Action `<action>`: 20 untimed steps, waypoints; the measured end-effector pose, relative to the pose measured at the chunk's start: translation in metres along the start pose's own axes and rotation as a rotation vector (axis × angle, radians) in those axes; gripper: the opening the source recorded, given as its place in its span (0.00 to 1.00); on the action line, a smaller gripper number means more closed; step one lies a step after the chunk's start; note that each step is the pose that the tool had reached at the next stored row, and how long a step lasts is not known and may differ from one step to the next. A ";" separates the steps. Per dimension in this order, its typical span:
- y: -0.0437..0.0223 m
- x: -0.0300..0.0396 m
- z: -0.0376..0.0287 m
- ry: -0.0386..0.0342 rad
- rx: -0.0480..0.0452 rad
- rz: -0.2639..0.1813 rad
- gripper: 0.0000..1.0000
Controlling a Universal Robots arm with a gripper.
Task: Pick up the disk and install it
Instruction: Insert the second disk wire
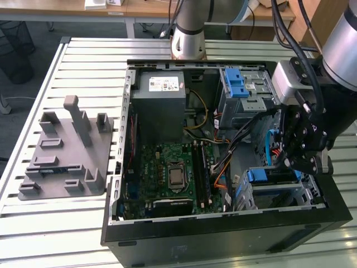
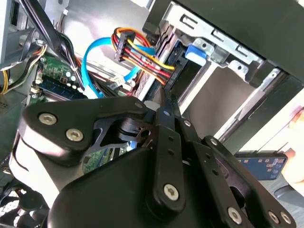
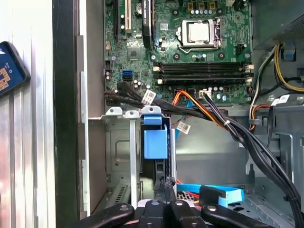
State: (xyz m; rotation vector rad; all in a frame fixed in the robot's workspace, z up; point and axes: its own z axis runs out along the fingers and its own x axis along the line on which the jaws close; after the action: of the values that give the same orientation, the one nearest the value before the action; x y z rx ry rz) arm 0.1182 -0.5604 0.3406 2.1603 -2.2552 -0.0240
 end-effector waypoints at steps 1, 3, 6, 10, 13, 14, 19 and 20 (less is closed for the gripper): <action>0.0007 0.0001 -0.0001 0.0002 0.0000 0.000 0.11; 0.0013 0.0001 -0.0001 0.0002 0.0000 0.000 0.11; 0.0014 0.0000 -0.0015 0.0004 0.0000 0.000 0.11; 0.0017 0.0001 -0.0124 0.0001 0.0000 0.000 0.11; 0.0020 0.0001 -0.0225 0.0002 -0.0001 0.000 0.11; 0.0023 0.0002 -0.0233 0.0003 0.0000 0.000 0.11; 0.0112 0.0005 -0.0231 0.0000 0.0005 0.000 0.11; 0.0120 0.0006 -0.0233 0.0001 0.0006 0.000 0.11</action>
State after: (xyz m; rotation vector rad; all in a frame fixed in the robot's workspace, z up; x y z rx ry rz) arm 0.1067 -0.5604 0.3643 2.1605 -2.2555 -0.0232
